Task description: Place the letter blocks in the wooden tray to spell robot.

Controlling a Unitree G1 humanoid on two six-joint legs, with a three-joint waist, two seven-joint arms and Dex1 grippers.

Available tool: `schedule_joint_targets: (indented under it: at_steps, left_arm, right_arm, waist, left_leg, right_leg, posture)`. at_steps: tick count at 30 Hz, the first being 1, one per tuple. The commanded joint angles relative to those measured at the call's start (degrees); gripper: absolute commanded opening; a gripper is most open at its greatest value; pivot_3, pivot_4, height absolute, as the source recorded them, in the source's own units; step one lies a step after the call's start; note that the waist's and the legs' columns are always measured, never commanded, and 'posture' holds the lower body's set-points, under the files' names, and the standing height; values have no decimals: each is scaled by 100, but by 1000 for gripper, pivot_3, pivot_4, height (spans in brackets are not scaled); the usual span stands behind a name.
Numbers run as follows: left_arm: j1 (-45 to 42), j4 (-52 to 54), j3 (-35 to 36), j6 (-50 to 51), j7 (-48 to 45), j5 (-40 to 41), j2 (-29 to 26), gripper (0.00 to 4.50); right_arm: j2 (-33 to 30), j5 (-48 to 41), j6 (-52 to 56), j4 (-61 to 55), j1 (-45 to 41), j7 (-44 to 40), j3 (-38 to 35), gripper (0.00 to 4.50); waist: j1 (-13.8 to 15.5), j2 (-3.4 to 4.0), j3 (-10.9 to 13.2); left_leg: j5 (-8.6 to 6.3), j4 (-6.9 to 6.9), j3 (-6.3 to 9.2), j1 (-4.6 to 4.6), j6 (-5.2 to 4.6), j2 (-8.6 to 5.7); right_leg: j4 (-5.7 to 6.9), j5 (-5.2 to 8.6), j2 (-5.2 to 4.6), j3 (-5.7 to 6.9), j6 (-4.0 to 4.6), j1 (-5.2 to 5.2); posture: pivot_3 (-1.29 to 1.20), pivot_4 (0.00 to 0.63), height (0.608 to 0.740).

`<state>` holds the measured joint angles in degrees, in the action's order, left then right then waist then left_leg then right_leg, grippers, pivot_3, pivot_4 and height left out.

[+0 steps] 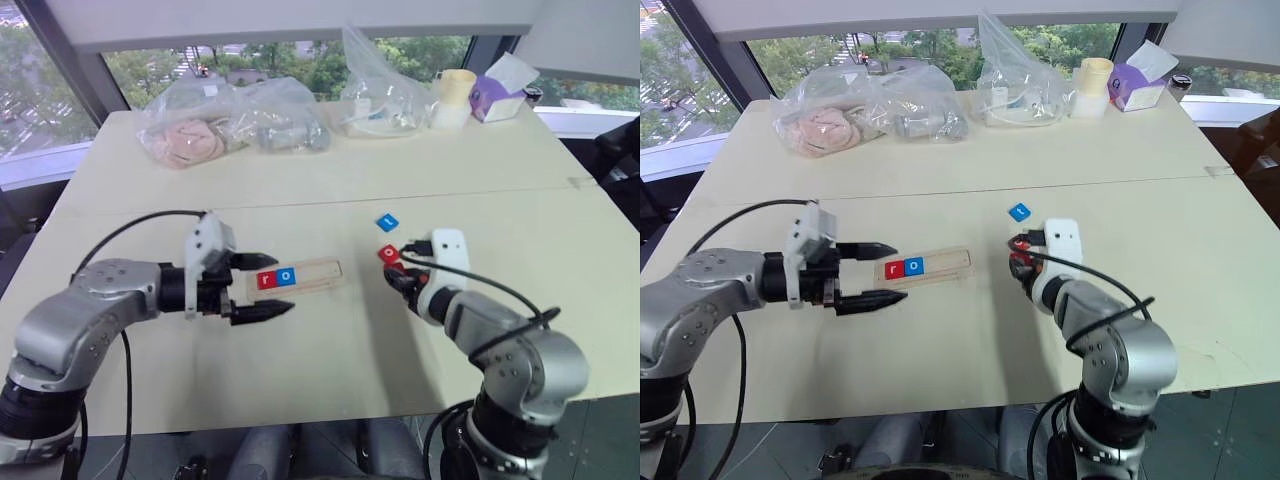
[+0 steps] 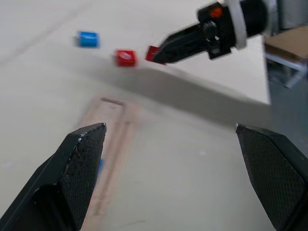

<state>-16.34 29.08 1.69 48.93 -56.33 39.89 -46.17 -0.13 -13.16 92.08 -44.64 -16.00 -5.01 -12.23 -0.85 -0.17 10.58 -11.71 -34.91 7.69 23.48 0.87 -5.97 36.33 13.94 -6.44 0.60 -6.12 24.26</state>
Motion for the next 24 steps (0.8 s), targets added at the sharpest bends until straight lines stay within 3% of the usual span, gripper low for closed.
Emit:
schedule_joint_targets:
  at_steps: [1, 5, 10, 12, 13, 16, 20, 24]
  left_arm:
    - [-52, 23, -259, -218, -182, -130, -91, 4500]
    - [-192, -212, -432, -367, -265, -274, -52, 4500]
    - [-171, -361, -434, -406, -303, -277, -35, 4500]
    - [-105, -389, -408, -429, -333, -293, -81, 4500]
    - [-62, -393, -392, -446, -358, -309, -120, 4500]
    - [9, -395, -335, -484, -461, -303, -216, 4500]
    - [34, -328, -421, -669, -801, -336, -433, 4500]
    - [34, -199, -563, -925, -1219, -413, -702, 4500]
  right_arm:
    - [161, 127, 41, -196, 102, 209, 85, 1173]
    - [396, 251, 41, -123, 163, 372, 122, 1173]
    - [416, 281, 41, -110, 168, 379, 196, 3701]
    - [301, 264, 41, -139, 159, 321, 216, 4453]
    - [171, 185, 11, -183, 117, 167, 123, 4453]
    - [-1006, -195, -1022, -43, 108, -850, 33, 4453]
    - [-2966, -631, -3544, 691, 718, -3352, 242, 4453]
    - [-4307, -405, -5958, 2371, 1054, -5323, 636, 4453]
  waist:
    - [-3, 0, 0]
    - [5, 0, 0]
    - [6, 0, 0]
    - [2, 0, 0]
    - [0, 0, 0]
    - [5, 5, 5]
    - [21, -2, 6]
    - [-10, -7, 12]
  left_leg:
    - [0, 0, -3, 0, 0, 0]
    - [0, -2, -10, 0, 0, 0]
    - [0, 0, -11, 1, 0, -2]
    - [0, 2, -11, 1, 0, -2]
    - [0, 3, -10, 1, 0, -2]
    - [0, 2, -13, 1, -1, -3]
    - [-5, -7, -20, 3, -9, -7]
    - [-16, -7, -32, -1, -26, -1]
  right_leg:
    - [0, 0, 0, -2, 0, 1]
    - [0, -1, 1, -6, 1, 4]
    - [-3, -1, 2, -6, 0, 3]
    - [-3, -1, 2, -6, -1, 4]
    - [-3, -1, 1, -6, -1, 5]
    - [-4, 0, 2, -5, 0, 4]
    - [-23, 13, -3, 2, -26, -17]
    - [-29, 19, -5, 5, -35, -26]
  posture:
    - [0, 150, 740]
    - [0, 150, 740]
    - [0, 150, 740]
    - [0, 150, 740]
    - [0, 150, 740]
    - [0, 150, 740]
    - [0, 150, 740]
    - [0, 150, 740]
